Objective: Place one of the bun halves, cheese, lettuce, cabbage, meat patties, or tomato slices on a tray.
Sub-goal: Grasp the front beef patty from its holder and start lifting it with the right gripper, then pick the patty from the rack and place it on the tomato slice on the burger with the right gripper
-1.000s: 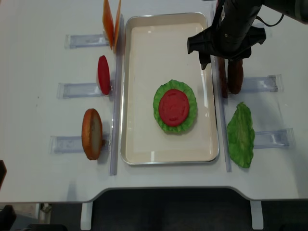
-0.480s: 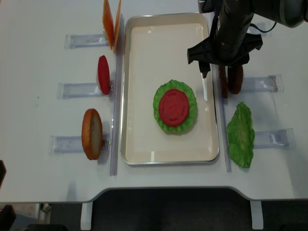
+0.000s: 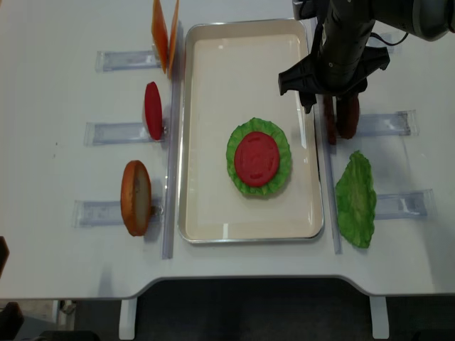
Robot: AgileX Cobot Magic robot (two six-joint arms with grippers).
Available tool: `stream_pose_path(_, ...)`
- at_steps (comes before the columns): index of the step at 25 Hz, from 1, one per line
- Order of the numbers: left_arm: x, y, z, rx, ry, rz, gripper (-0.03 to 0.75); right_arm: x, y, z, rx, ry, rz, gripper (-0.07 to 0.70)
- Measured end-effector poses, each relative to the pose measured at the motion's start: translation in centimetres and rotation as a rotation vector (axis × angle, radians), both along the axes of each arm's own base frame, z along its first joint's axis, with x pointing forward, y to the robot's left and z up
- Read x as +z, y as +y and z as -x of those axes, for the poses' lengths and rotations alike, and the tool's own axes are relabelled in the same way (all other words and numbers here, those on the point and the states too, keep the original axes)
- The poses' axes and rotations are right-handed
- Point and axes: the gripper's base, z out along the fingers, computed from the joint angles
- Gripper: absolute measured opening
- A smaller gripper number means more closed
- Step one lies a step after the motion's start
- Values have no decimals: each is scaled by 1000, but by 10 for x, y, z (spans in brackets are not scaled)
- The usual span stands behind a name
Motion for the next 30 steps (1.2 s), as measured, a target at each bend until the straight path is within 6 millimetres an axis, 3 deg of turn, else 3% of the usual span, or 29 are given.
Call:
stream_pose_path(5, 0, 0, 0, 1, 0, -2, -1, 0, -4, 0, 15, -5, 50, 227)
stream_pose_path(10, 0, 0, 0, 2, 0, -3, -1, 0, -8, -1, 28, -7, 96, 116)
stream_pose_path(21, 0, 0, 0, 2, 0, -3, -1, 2, -10, 3, -14, 39, 116, 115)
stream_pose_path(30, 0, 0, 0, 2, 0, -3, -1, 38, -4, 6, -43, 4, 26, 114)
